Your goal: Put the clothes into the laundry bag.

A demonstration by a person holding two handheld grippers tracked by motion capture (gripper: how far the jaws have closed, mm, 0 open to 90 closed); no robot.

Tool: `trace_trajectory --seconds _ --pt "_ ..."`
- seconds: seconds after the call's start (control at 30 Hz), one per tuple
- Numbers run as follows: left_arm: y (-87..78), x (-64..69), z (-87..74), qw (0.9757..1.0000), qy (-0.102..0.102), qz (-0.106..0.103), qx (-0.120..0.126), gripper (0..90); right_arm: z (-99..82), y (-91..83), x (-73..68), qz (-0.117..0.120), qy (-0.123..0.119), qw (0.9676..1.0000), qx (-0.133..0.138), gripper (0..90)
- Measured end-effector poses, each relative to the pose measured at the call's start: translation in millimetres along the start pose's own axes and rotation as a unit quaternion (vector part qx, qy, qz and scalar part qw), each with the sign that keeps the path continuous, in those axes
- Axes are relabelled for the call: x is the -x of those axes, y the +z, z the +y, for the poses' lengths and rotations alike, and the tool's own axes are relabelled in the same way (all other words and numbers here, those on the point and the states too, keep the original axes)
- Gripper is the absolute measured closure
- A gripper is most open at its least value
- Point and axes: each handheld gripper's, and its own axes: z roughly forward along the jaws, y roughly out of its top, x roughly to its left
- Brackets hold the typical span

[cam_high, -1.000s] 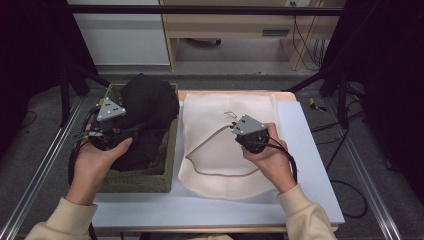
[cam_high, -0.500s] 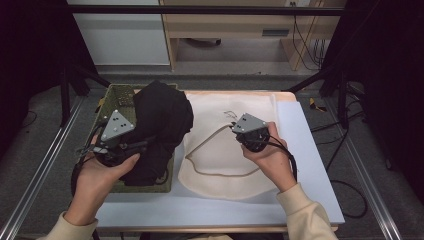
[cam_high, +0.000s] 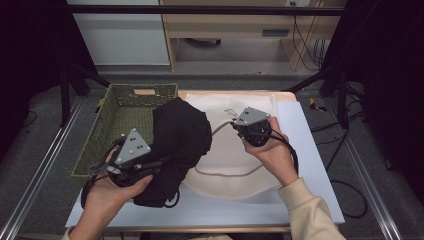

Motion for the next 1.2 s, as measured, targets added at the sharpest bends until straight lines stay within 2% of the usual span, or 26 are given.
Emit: trace_trajectory --seconds 0.1,0.13,0.27,0.37,0.9,1.2 --pt "6.9 10.7 0.1 0.9998 0.015 -0.011 -0.004 56.6 2.4 0.1 2.4 0.003 0.002 1.0 -0.002 86.5" --pt "8.1 14.0 0.2 0.9997 0.012 -0.017 -0.01 56.6 3.7 0.2 3.4 0.005 0.003 1.0 -0.001 86.5" --pt "14.9 25.3 1.5 0.9991 0.019 -0.034 -0.016 56.5 7.1 2.0 6.7 0.009 0.005 0.9999 -0.003 86.6" --pt "20.7 33.9 1.8 0.9986 0.028 -0.038 -0.023 56.5 8.6 3.0 7.5 0.012 0.003 0.9999 -0.006 86.6" --pt "59.4 64.0 6.1 0.9949 0.049 -0.073 -0.048 56.4 14.1 -0.7 13.3 0.016 0.001 0.9999 -0.002 86.7" --pt "67.9 75.7 6.4 0.9936 0.054 -0.086 -0.049 56.3 16.0 -0.9 14.8 0.017 -0.005 0.9998 -0.006 86.7"
